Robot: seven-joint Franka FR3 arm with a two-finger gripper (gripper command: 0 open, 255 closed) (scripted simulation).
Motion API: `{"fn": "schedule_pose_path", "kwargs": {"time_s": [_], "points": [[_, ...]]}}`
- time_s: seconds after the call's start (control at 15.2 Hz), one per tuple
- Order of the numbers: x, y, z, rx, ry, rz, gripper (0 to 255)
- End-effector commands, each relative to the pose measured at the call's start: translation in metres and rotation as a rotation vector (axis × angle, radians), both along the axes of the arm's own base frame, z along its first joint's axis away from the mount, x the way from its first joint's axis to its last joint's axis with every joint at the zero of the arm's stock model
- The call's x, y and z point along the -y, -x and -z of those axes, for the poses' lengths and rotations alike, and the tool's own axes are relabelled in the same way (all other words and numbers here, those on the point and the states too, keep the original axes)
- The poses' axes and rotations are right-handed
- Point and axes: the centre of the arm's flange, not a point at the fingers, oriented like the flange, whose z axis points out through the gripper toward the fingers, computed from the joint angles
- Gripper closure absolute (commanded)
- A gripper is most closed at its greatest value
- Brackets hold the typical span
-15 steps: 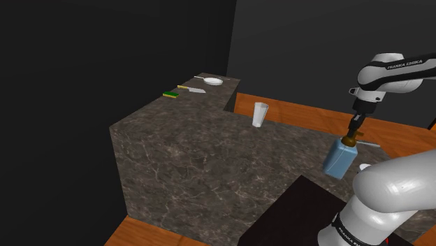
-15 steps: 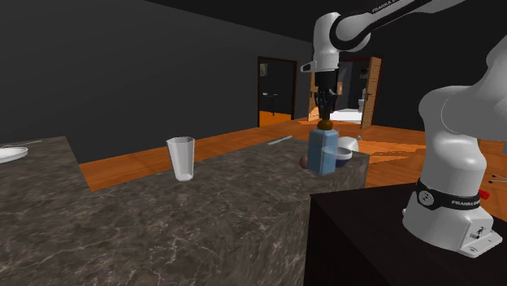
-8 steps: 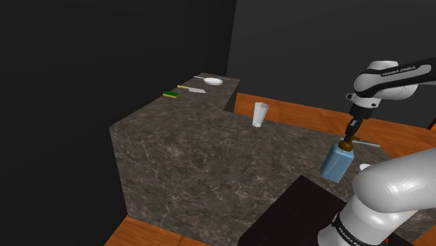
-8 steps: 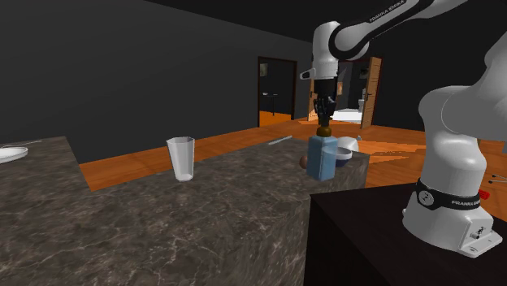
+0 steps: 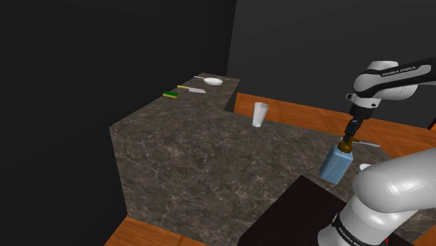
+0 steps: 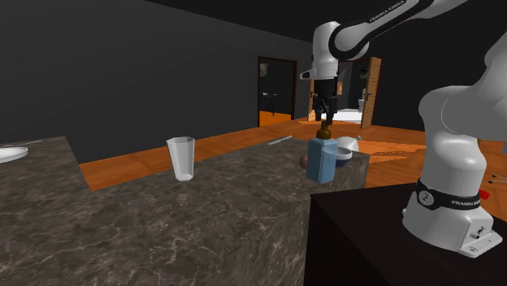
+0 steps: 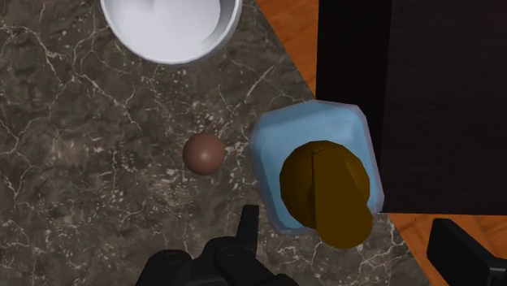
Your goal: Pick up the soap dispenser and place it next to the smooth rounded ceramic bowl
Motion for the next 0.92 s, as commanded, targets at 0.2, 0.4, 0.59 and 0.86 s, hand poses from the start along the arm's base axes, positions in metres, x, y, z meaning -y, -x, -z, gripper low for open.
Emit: {"fn": "schedule_pose_path", "kwargs": {"time_s": [0.2,0.4,0.59,0.86], "points": [[0.000,-0.002,-0.026,0.000,0.000,0.000,0],[0.001,-0.003,-0.050,0.000,0.000,0.000,0],[0.001,-0.003,-0.050,0.000,0.000,0.000,0],[0.001,-0.003,-0.050,0.000,0.000,0.000,0]]}}
